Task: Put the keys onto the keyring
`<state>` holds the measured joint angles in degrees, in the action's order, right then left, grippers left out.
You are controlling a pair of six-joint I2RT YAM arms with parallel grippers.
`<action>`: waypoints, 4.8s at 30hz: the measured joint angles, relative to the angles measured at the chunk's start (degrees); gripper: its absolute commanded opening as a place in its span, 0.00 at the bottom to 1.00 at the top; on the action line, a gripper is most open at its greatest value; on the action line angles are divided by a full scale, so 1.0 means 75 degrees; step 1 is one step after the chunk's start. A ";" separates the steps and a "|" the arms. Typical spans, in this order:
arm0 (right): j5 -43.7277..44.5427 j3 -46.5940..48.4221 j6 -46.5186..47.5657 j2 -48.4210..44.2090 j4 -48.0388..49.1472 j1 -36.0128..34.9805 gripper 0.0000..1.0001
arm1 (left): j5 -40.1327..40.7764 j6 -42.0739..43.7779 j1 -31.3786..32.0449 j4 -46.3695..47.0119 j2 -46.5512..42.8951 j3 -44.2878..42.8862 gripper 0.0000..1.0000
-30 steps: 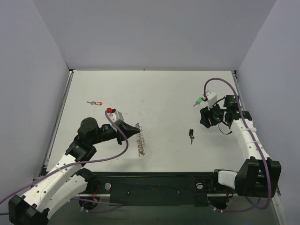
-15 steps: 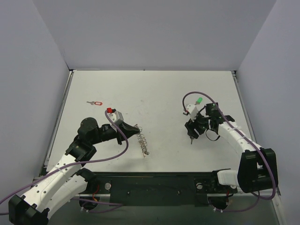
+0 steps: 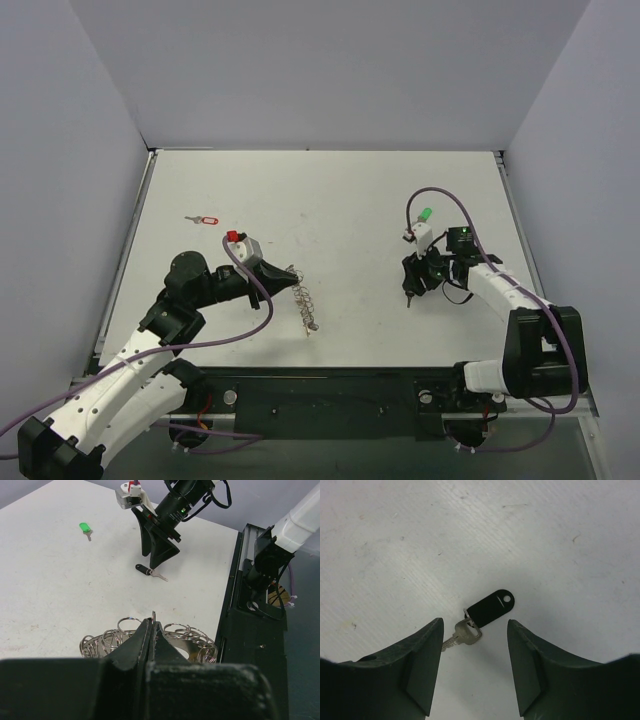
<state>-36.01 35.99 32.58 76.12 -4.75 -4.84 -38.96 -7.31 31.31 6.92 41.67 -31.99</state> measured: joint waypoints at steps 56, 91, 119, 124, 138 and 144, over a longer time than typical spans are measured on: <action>0.0402 0.1288 0.0181 0.1617 -0.1515 -0.0300 0.30 | -0.0052 -0.0076 -0.0003 0.0023 0.0000 0.0000 0.00; 0.0691 0.1746 0.0329 0.2087 -0.2037 -0.0519 0.20 | -0.0070 -0.0079 -0.0003 0.0026 0.0000 0.0000 0.00; 0.0691 0.1845 0.0469 0.2087 -0.2183 -0.0562 0.10 | -0.0070 -0.0079 -0.0006 0.0026 0.0000 0.0000 0.00; 0.0691 0.1874 0.0469 0.2157 -0.2209 -0.0562 0.11 | -0.0070 -0.0079 -0.0006 0.0023 0.0000 0.0000 0.00; 0.0691 0.1877 0.0478 0.2209 -0.2259 -0.0568 0.10 | -0.0070 -0.0082 -0.0003 0.0026 0.0000 0.0000 0.00; 0.0691 0.1877 0.0481 0.2209 -0.2259 -0.0568 0.12 | -0.0070 -0.0082 -0.0006 0.0023 0.0000 0.0000 0.00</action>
<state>-30.83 50.06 36.18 92.68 -21.69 -9.10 -39.48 -7.92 31.27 7.09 41.67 -31.99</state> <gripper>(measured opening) 0.109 0.017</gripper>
